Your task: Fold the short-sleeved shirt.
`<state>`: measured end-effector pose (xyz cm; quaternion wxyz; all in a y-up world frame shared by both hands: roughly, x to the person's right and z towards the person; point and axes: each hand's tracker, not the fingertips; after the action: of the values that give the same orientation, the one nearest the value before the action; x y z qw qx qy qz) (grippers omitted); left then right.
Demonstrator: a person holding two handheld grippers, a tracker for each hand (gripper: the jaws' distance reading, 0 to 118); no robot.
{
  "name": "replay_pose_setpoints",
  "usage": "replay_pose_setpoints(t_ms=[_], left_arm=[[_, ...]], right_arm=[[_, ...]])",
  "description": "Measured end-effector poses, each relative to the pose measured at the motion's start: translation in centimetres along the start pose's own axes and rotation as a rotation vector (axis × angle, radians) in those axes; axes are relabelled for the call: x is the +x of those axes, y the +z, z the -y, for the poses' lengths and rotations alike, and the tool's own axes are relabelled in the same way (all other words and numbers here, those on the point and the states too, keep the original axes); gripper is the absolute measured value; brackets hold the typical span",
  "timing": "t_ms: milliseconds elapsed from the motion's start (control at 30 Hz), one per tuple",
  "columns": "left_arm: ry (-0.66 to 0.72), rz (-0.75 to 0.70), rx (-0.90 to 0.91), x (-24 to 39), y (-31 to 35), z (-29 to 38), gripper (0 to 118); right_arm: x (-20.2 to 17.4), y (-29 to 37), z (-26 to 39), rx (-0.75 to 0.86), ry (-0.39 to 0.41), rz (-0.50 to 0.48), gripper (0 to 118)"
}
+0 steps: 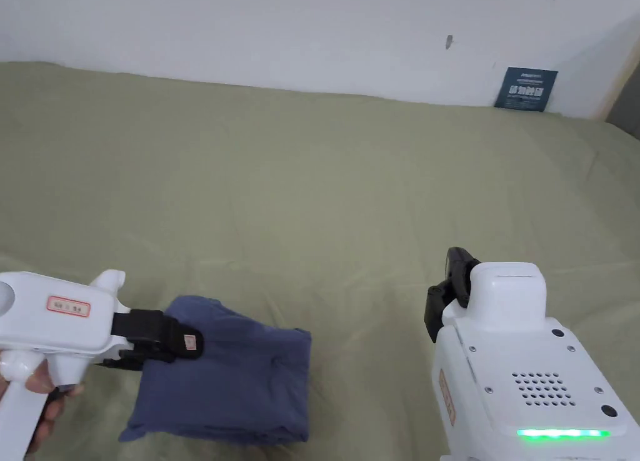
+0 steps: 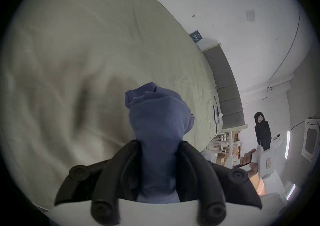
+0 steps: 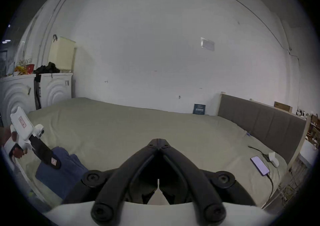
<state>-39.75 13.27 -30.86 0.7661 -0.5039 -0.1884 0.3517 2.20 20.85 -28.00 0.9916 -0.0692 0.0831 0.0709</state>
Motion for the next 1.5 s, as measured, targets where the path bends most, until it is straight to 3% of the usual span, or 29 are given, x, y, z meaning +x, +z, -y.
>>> replay_pose_setpoints(t_ms=[267, 467, 633, 867, 1067, 1100, 1167, 1200, 1400, 1433, 1467, 1500], left_arm=[[0.065, -0.110, 0.117, -9.1, 12.8, -2.2, 30], [0.119, -0.236, 0.191, -16.5, 21.7, -3.7, 30], [0.134, -0.289, 0.205, -19.6, 26.2, -4.9, 30], [0.147, -0.365, 0.148, -22.1, 27.3, -8.3, 31], [0.129, -0.402, 0.106, -22.8, 26.6, -9.9, 31], [0.127, -0.407, 0.103, -22.8, 26.5, -9.9, 35], [0.100, -0.470, 0.111, -22.4, 26.6, -9.6, 95], [0.090, -0.494, 0.130, -22.2, 26.8, -9.4, 118], [0.044, -0.497, 0.288, -17.6, 28.9, -6.8, 107], [0.042, -0.506, 0.317, -16.3, 29.0, -6.2, 98], [0.041, -0.472, 0.352, -14.8, 28.9, -5.7, 81], [0.036, -0.450, 0.383, -13.5, 28.6, -5.3, 52]], right_arm=[[-11.9, -3.5, -1.2, 0.004, -0.010, -0.213, 0], [-21.5, -5.3, -1.0, -0.002, -0.009, -0.300, 0], [-27.3, -6.2, -0.4, -0.005, -0.011, -0.331, 0], [-31.7, -7.5, 1.0, -0.042, -0.012, -0.371, 0], [-32.2, -8.2, 1.7, -0.061, -0.017, -0.377, 0], [-32.1, -8.3, 1.8, -0.064, -0.017, -0.379, 0], [-31.4, -8.4, 1.9, -0.070, -0.016, -0.377, 0], [-31.1, -8.3, 1.9, -0.072, -0.017, -0.376, 0], [-27.0, -7.3, 1.2, -0.081, -0.052, -0.400, 0], [-26.0, -6.9, 0.8, -0.077, -0.050, -0.407, 0], [-24.9, -6.2, 0.4, -0.067, -0.050, -0.404, 0], [-23.8, -5.8, 0.0, -0.054, -0.060, -0.407, 0]])
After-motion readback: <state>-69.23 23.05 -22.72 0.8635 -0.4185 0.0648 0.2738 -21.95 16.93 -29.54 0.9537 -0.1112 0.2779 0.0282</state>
